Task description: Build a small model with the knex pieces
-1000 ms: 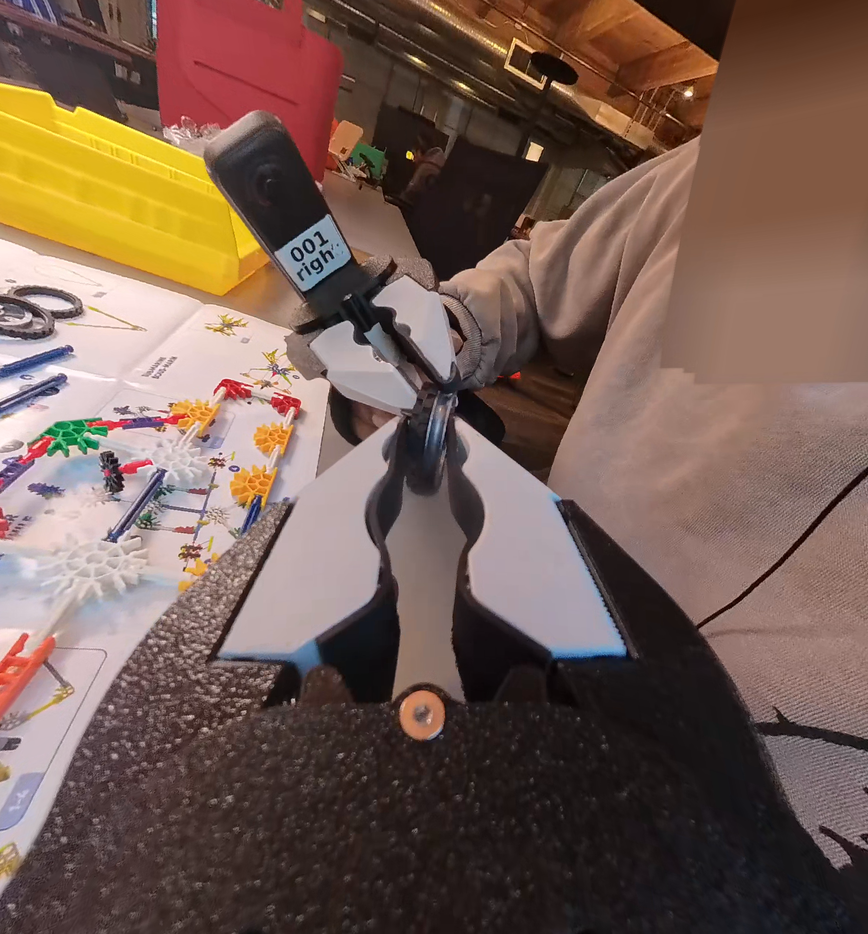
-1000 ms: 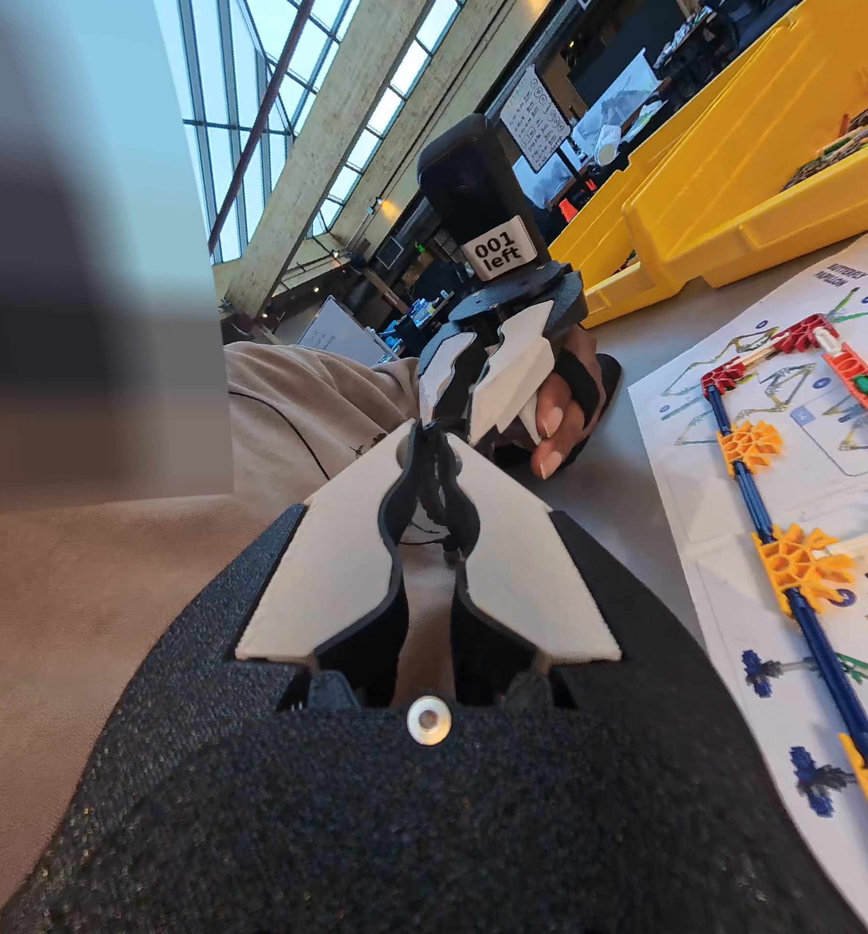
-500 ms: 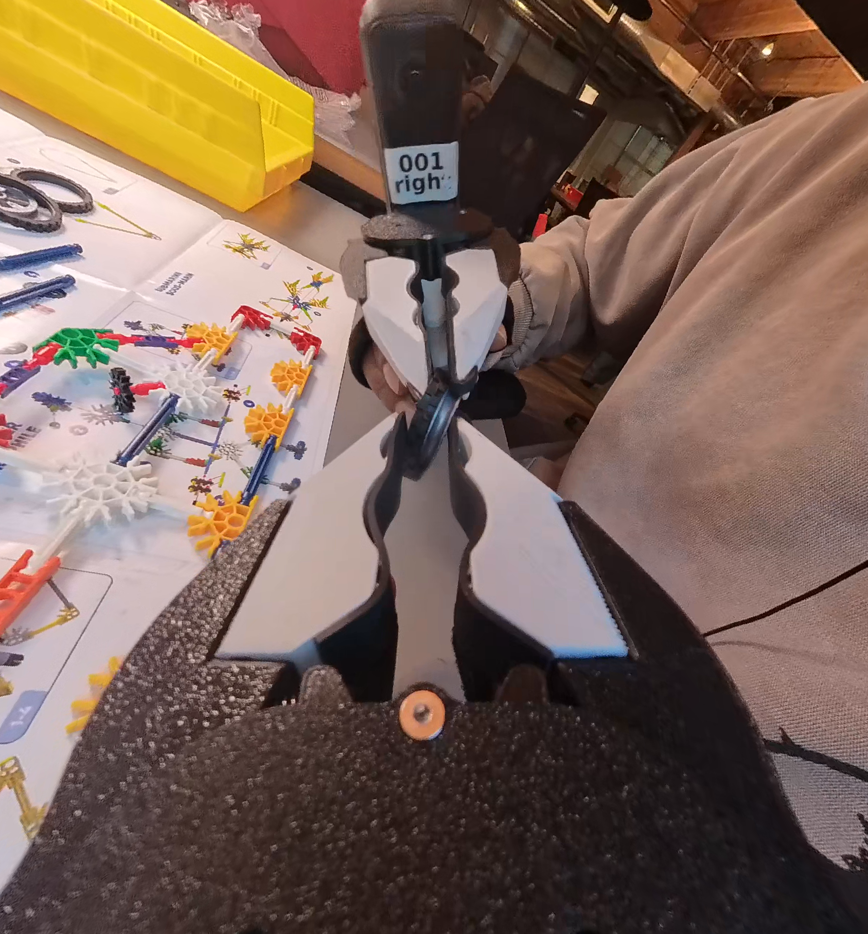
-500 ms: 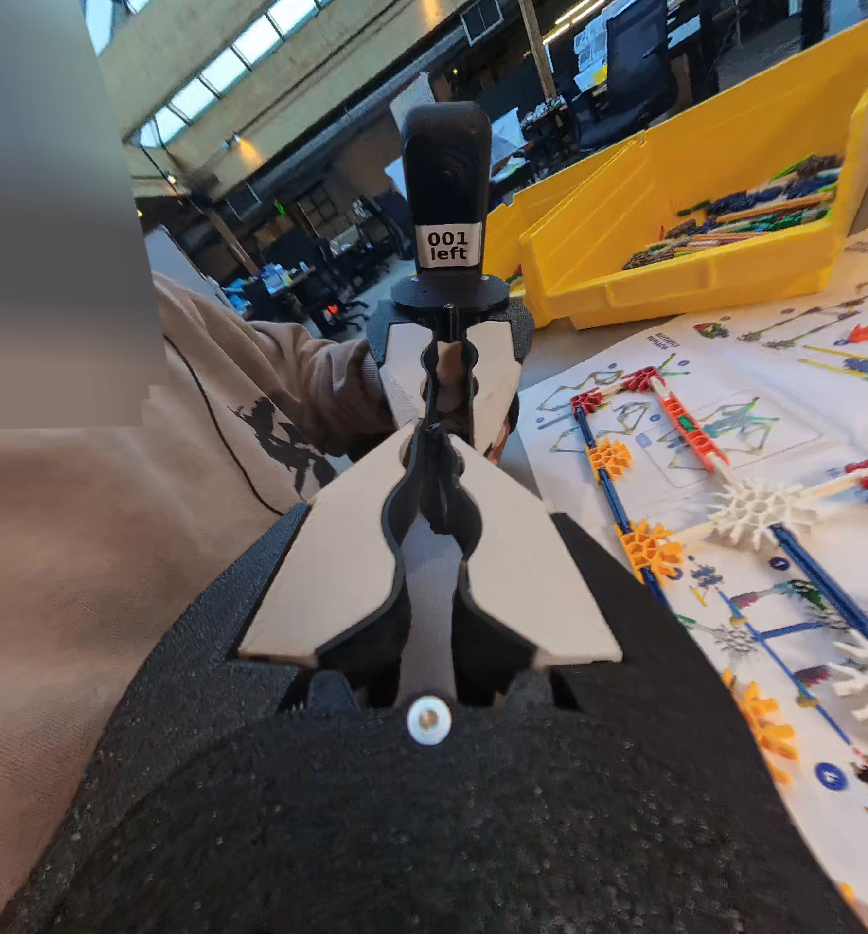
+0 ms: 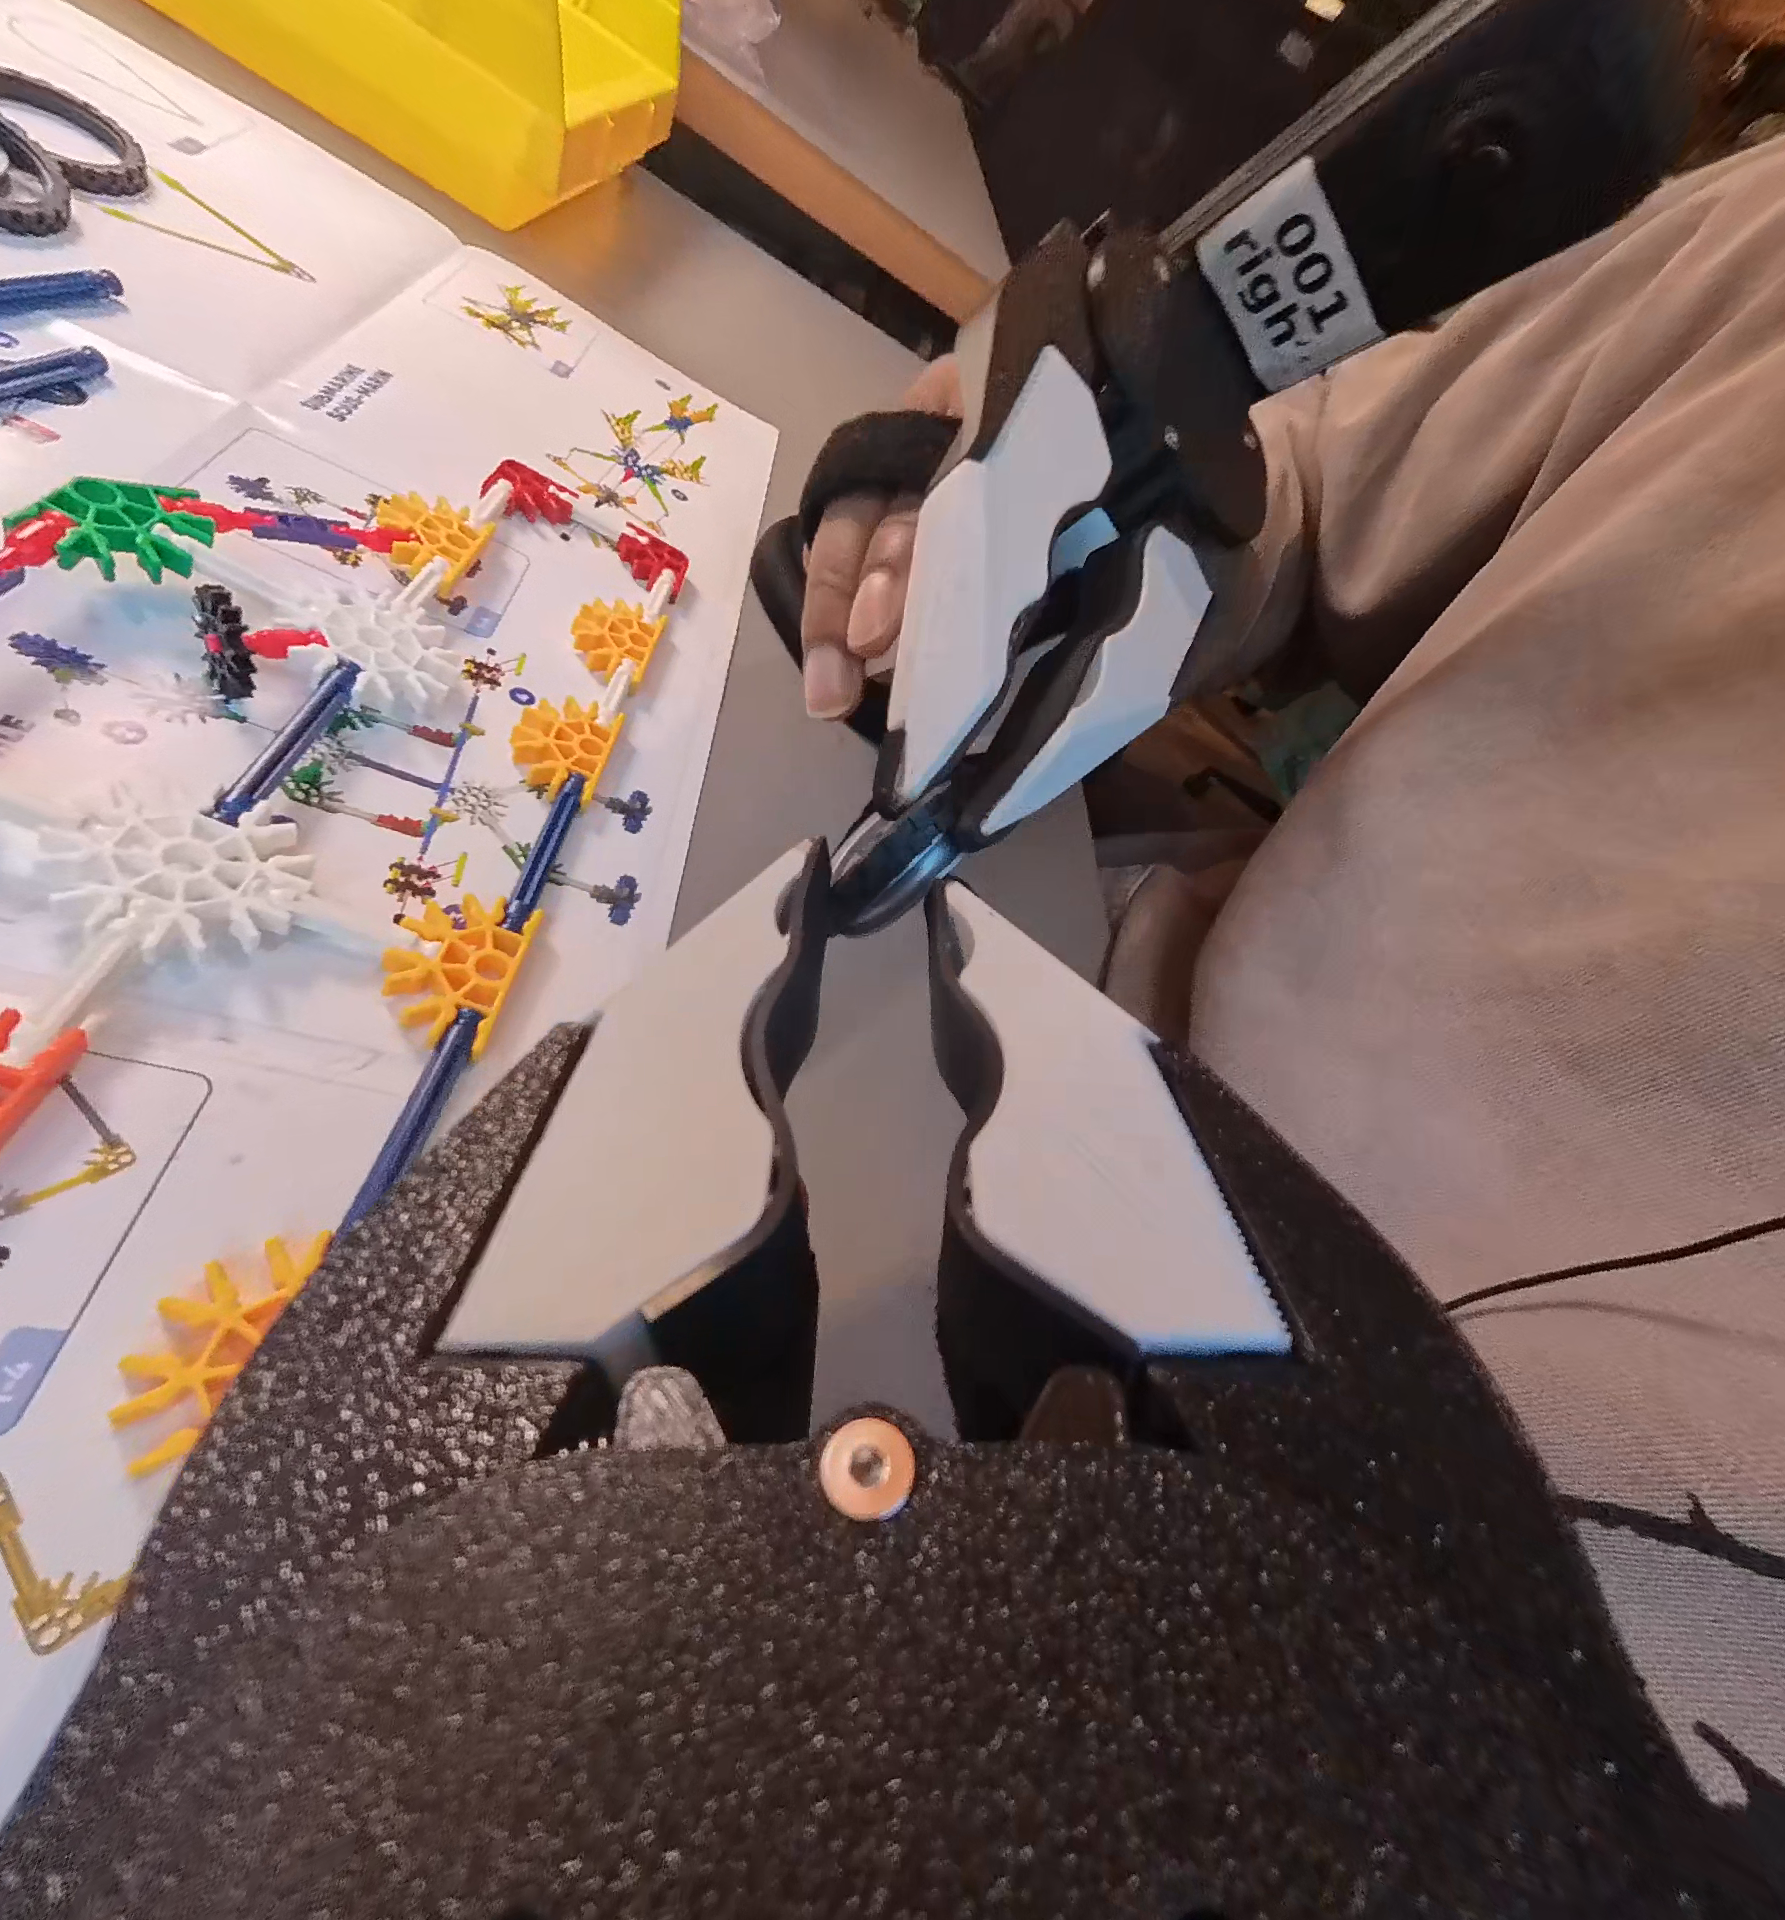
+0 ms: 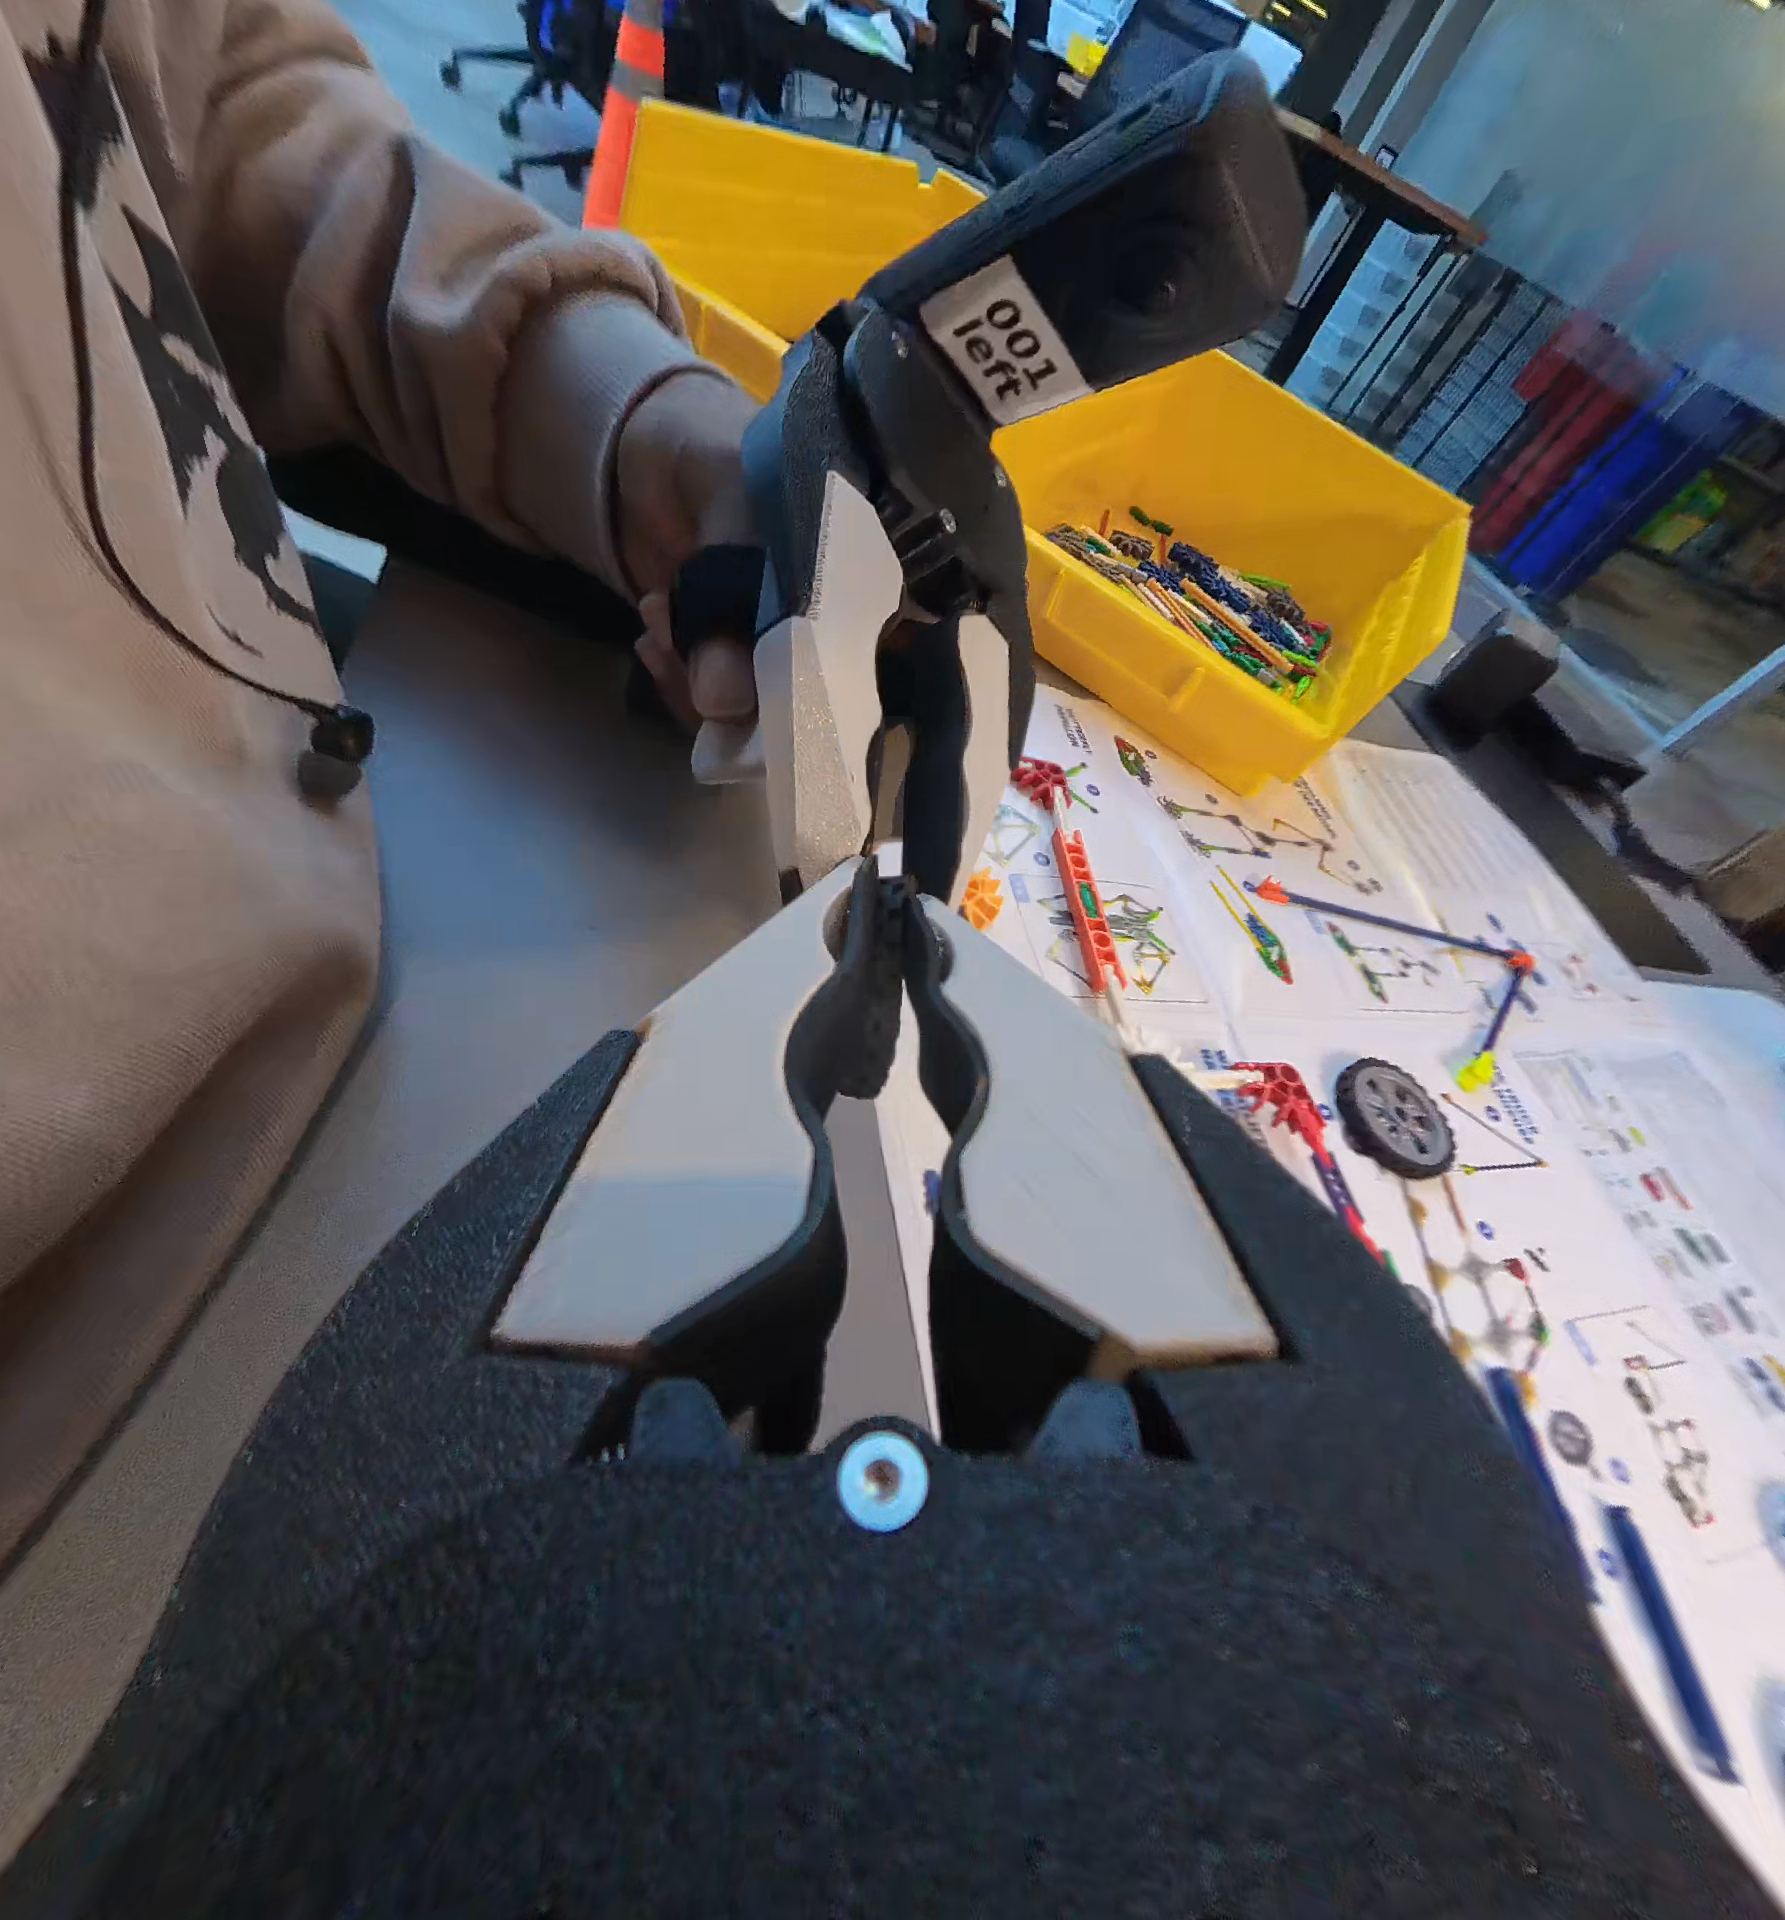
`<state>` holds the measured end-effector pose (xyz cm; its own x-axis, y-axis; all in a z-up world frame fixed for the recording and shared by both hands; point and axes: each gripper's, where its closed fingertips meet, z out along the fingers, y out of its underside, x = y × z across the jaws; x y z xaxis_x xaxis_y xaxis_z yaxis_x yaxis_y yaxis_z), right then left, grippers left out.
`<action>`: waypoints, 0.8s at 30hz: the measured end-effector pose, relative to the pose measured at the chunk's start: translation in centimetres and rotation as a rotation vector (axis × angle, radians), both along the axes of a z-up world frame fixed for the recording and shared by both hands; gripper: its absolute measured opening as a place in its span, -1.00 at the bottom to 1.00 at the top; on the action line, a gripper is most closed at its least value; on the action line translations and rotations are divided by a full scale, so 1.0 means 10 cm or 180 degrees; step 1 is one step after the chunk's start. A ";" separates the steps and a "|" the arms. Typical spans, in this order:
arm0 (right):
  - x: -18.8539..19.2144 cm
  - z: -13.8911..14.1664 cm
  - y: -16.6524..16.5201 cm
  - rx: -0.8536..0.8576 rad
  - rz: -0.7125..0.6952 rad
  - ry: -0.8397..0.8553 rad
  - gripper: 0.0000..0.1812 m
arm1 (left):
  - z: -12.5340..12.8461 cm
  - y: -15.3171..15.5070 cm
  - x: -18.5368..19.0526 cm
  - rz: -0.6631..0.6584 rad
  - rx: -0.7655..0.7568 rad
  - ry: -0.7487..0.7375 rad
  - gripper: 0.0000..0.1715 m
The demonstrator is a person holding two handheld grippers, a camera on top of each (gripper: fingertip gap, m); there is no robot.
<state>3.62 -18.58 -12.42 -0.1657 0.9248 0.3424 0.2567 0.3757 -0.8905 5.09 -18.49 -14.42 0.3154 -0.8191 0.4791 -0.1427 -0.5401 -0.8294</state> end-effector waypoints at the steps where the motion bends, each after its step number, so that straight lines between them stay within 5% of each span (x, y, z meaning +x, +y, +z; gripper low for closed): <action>1: 0.00 -0.02 0.00 0.0138 0.0005 -0.0019 -0.99 | -0.02 0.00 0.00 0.0004 0.0047 0.0075 -0.82; 7: 0.04 -0.19 0.00 0.0732 0.0138 -0.0244 -0.98 | -0.22 0.01 0.01 0.0035 0.0298 0.0634 -0.82; 13: 0.02 -0.35 0.13 -0.0618 0.0071 -0.0878 -0.94 | -0.38 0.08 -0.01 0.0051 0.0428 0.1053 -0.85; 24: 0.16 -0.48 0.19 -0.0896 0.0691 -0.1672 -0.71 | -0.45 0.07 0.03 -0.0226 0.0487 0.1197 -0.89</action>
